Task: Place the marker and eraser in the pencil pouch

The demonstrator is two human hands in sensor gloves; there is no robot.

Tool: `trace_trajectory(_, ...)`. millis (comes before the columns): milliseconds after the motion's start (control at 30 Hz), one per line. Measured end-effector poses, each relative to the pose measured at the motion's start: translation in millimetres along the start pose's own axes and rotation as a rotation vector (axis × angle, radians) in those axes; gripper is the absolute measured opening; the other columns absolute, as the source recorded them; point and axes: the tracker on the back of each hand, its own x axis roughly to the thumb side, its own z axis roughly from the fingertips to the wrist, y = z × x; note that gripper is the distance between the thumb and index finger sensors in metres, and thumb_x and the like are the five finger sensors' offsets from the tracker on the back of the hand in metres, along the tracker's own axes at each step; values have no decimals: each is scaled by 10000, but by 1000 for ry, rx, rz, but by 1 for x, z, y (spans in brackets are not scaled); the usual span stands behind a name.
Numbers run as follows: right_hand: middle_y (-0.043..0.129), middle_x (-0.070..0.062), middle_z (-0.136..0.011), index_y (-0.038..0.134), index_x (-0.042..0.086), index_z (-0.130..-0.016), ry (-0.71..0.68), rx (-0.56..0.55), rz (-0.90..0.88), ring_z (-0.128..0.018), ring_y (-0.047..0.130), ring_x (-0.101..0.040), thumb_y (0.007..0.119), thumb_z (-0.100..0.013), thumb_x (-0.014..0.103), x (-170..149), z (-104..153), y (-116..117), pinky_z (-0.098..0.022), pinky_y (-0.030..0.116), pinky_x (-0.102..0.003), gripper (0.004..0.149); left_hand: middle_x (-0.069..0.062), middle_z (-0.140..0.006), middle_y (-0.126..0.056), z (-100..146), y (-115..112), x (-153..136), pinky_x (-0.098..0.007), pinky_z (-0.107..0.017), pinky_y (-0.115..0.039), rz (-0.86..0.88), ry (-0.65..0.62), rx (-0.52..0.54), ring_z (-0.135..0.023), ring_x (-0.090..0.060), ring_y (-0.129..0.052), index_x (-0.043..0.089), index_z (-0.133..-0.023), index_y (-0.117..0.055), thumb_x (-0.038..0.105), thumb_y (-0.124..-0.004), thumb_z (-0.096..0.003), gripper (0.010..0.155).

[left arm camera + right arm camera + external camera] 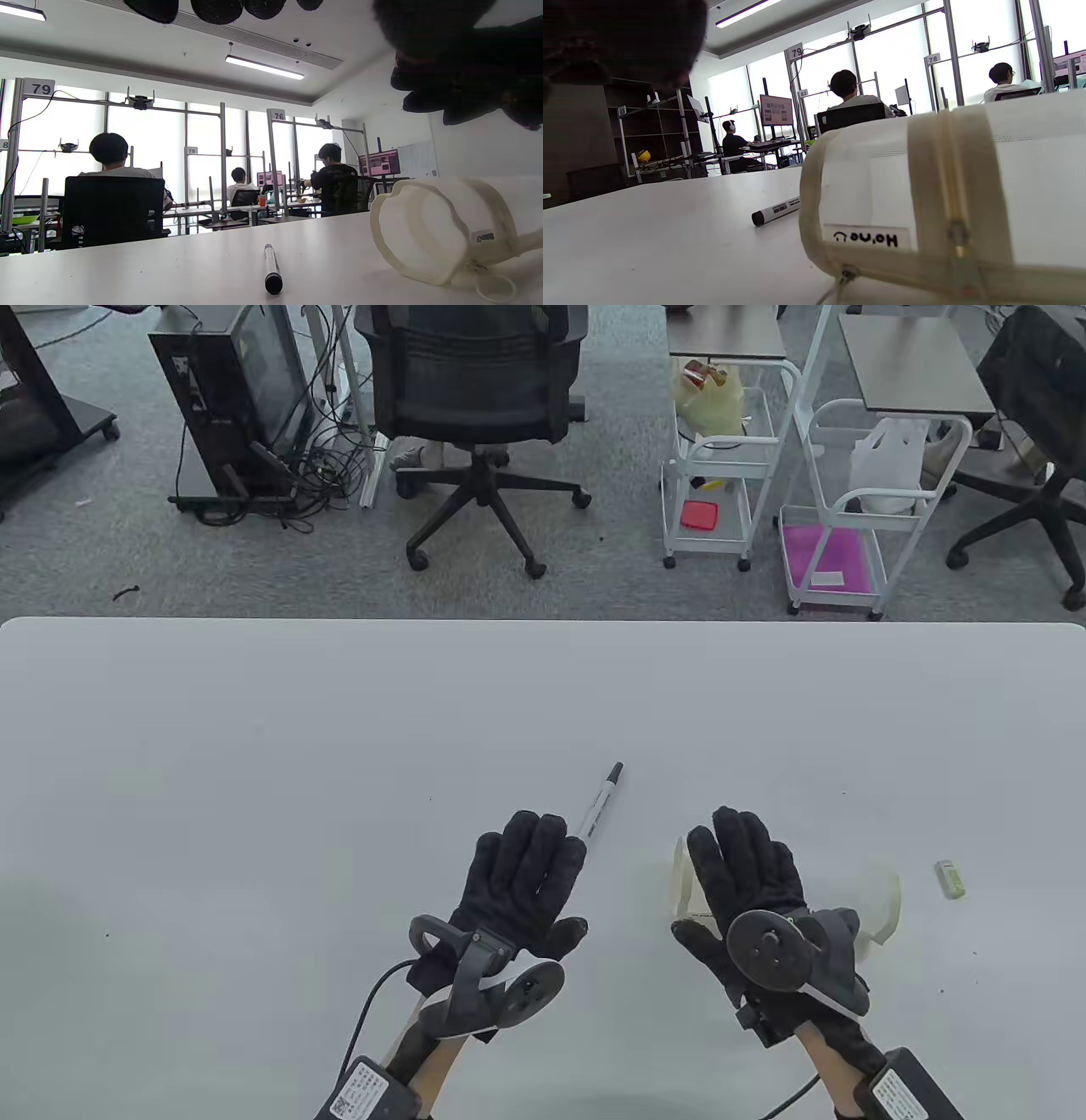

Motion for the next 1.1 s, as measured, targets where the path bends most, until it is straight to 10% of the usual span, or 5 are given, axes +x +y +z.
trace_trajectory(600, 177, -76, -1138, 260, 327, -1063, 20, -37, -38, -1109, 298, -440, 843, -318, 527, -34, -4, -31, -736, 352, -644, 967, -123, -1261, -353, -1, -3, -7, -630, -796, -500, -9, 20, -10, -1162, -414, -443, 229, -1158, -309, 598, -654, -449, 871)
trace_trajectory(1100, 281, -57, -1182, 442, 383, -1086, 531, 418, -249, -1125, 315, -455, 970, -328, 433, -184, 15, -39, -739, 345, -659, 925, -122, -1261, -361, -3, -9, -12, -629, -794, -511, 7, 44, -53, -1162, -411, -453, 228, -1158, -315, 599, -654, -449, 870)
